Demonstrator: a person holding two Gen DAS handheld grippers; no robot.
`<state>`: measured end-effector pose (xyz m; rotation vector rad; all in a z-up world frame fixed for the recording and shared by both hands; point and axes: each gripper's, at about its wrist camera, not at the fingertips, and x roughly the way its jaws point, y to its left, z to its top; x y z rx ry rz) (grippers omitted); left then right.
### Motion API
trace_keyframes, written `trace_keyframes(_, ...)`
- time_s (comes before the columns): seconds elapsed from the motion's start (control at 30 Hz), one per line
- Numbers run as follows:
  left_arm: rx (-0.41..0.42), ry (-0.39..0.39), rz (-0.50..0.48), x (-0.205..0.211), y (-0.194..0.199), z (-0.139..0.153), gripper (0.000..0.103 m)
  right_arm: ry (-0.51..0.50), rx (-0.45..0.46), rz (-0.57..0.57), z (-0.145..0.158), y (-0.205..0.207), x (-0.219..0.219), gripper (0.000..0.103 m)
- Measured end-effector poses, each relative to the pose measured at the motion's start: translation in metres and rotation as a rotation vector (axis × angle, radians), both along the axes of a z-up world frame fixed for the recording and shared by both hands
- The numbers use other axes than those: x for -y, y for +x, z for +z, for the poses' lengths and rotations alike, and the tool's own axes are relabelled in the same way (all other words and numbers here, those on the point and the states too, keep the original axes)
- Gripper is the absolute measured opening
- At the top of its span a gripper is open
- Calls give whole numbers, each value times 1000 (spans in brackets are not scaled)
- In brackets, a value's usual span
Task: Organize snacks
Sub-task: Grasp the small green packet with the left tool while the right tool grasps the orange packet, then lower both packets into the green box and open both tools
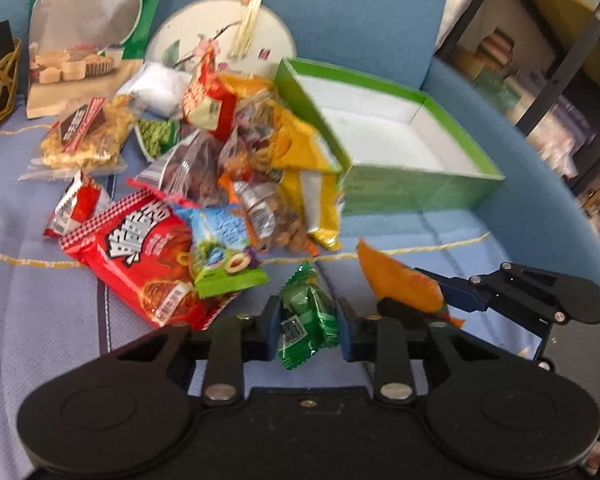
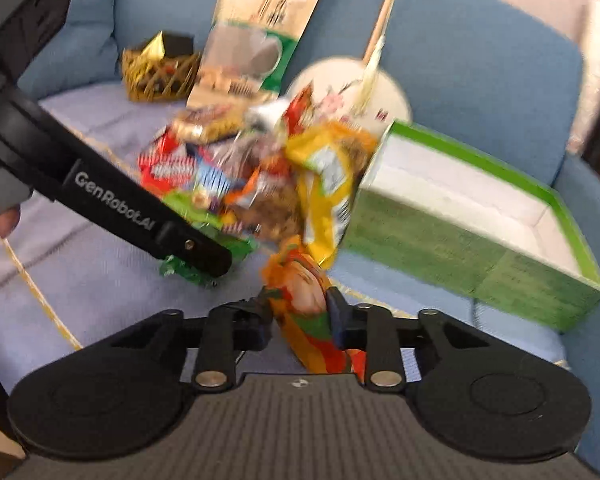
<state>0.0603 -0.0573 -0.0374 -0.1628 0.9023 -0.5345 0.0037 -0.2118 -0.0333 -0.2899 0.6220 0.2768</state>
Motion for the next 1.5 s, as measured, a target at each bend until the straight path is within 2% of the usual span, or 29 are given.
trace_keyframes(0.1, 38, -49, -19, -1, -4, 24, 28, 55, 14, -32, 20, 1, 12, 31)
trace_keyframes(0.2, 120, -93, -42, 4, -2, 59, 28, 99, 72, -66, 43, 4, 24, 29)
trace_keyframes(0.3, 180, -125, -63, 13, 12, 90, 28, 94, 138, -91, 59, 13, 32, 28)
trace_keyframes(0.43, 245, -96, -68, 36, 38, 110, 29, 33, 230, -142, 67, 33, 39, 28)
trace_keyframes(0.6, 254, -58, -78, 71, 77, 98, 29, -49, 282, -202, 54, 62, 54, 28)
trace_keyframes(0.7, 220, -42, -79, 87, 100, 79, 29, -116, 297, -221, 38, 81, 60, 28)
trace_keyframes(0.9, 177, 8, -77, 111, 131, 44, 32, -149, 257, -232, 11, 108, 71, 29)
trace_keyframes(1.0, 176, 23, -54, 115, 140, 34, 40, -120, 210, -225, 2, 119, 76, 29)
trace_keyframes(1.03, 182, 26, -40, 115, 140, 33, 62, -90, 196, -218, 0, 122, 79, 34)
trace_keyframes(1.07, 184, 27, -30, 113, 140, 32, 103, -60, 186, -213, 0, 123, 81, 50)
trace_keyframes(1.1, 183, 31, -15, 111, 140, 32, 103, -34, 170, -221, -1, 124, 84, 78)
trace_keyframes(1.13, 193, 35, 2, 109, 139, 32, 103, -12, 161, -237, -1, 122, 86, 95)
trace_keyframes(1.17, 220, 35, 19, 105, 135, 35, 103, 13, 167, -247, 0, 119, 89, 103)
trace_keyframes(1.27, 238, 29, 19, 97, 128, 43, 103, 72, 170, -260, 9, 105, 93, 103)
trace_keyframes(1.4, 234, -24, 80, 72, 111, 64, 103, 130, 202, -268, 36, 82, 89, 103)
trace_keyframes(1.5, 246, 7, 159, 50, 90, 78, 103, 193, 203, -256, 53, 61, 79, 103)
